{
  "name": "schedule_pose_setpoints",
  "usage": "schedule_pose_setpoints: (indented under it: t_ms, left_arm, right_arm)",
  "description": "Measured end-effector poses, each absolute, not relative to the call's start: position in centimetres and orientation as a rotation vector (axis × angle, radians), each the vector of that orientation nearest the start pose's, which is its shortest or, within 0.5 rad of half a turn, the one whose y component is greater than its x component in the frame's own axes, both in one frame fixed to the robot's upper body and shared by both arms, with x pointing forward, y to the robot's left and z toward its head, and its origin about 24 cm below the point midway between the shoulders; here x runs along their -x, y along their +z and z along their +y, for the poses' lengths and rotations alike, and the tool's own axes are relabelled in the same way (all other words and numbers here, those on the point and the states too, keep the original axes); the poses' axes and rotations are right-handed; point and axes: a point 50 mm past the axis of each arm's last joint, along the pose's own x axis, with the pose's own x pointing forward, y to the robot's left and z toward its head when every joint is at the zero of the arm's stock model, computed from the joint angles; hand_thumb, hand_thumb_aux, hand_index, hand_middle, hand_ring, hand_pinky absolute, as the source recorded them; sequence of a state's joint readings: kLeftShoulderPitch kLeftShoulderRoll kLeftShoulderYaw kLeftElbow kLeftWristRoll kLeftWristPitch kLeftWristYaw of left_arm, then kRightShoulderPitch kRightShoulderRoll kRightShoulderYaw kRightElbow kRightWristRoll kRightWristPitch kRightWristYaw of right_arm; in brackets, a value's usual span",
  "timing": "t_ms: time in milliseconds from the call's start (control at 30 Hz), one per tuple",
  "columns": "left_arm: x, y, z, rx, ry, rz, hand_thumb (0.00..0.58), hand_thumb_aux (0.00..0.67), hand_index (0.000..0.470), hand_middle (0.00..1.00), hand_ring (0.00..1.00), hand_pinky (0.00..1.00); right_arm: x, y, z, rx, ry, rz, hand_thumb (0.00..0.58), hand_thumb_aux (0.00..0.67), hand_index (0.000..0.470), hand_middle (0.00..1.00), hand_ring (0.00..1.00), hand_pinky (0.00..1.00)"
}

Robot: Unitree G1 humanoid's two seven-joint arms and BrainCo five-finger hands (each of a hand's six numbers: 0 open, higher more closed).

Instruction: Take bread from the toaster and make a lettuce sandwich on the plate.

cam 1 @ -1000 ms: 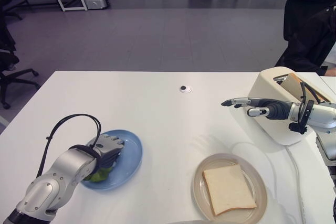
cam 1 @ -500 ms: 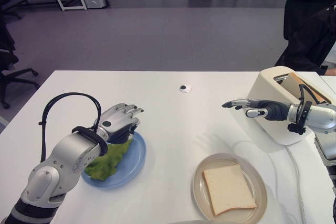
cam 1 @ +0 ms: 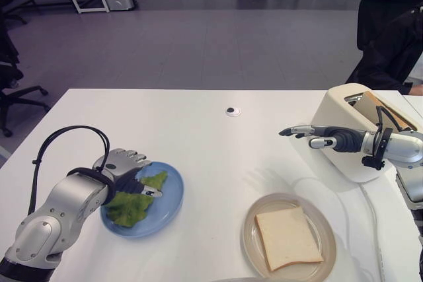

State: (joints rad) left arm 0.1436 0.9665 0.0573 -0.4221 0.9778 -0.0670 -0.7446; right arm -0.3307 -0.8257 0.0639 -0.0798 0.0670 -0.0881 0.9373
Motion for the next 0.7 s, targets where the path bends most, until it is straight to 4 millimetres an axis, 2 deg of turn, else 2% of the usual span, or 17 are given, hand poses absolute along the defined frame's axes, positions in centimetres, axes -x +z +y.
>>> schedule_pose_setpoints:
  t_ms: [233, 467, 500, 533, 567, 600, 700]
  left_arm:
    - [-21.3, 11.7, 25.9, -1.976, -0.626, 0.411, 0.0, 0.0, 0.0, 0.0, 0.0, 0.0]
    - [-21.0, 11.3, 26.4, -1.985, -0.648, 0.452, 0.0, 0.0, 0.0, 0.0, 0.0, 0.0]
    - [-21.0, 11.2, 26.4, -1.983, -0.652, 0.459, 0.275, 0.184, 0.129, 0.0, 0.0, 0.0]
    - [-20.9, 11.1, 26.5, -1.981, -0.654, 0.463, 0.47, 0.378, 0.265, 0.0, 0.0, 0.0]
    - [-20.9, 11.1, 26.5, -1.98, -0.653, 0.465, 0.541, 0.497, 0.348, 0.0, 0.0, 0.0]
    - [-20.9, 11.1, 26.4, -1.98, -0.654, 0.464, 0.58, 0.67, 0.47, 0.0, 0.0, 0.0]
    - [-20.8, 10.7, 26.1, -1.961, -0.672, 0.453, 0.58, 0.67, 0.47, 0.0, 0.0, 0.0]
  right_arm:
    - [-27.5, 16.7, -20.9, 0.928, 0.968, -0.074, 0.0, 0.0, 0.0, 0.0, 0.0, 0.0]
    - [-27.4, 16.6, -20.8, 0.928, 0.972, -0.073, 0.0, 0.0, 0.0, 0.0, 0.0, 0.0]
    - [-27.3, 16.6, -20.8, 0.928, 0.974, -0.074, 0.0, 0.0, 0.0, 0.0, 0.0, 0.0]
    - [-27.3, 16.5, -20.8, 0.927, 0.974, -0.072, 0.0, 0.0, 0.0, 0.0, 0.0, 0.0]
    - [-27.3, 16.5, -20.8, 0.926, 0.975, -0.07, 0.0, 0.0, 0.0, 0.0, 0.0, 0.0]
    - [-27.3, 16.5, -20.8, 0.925, 0.975, -0.069, 0.0, 0.0, 0.0, 0.0, 0.0, 0.0]
    - [-27.2, 16.5, -20.8, 0.926, 0.977, -0.069, 0.0, 0.0, 0.0, 0.0, 0.0, 0.0]
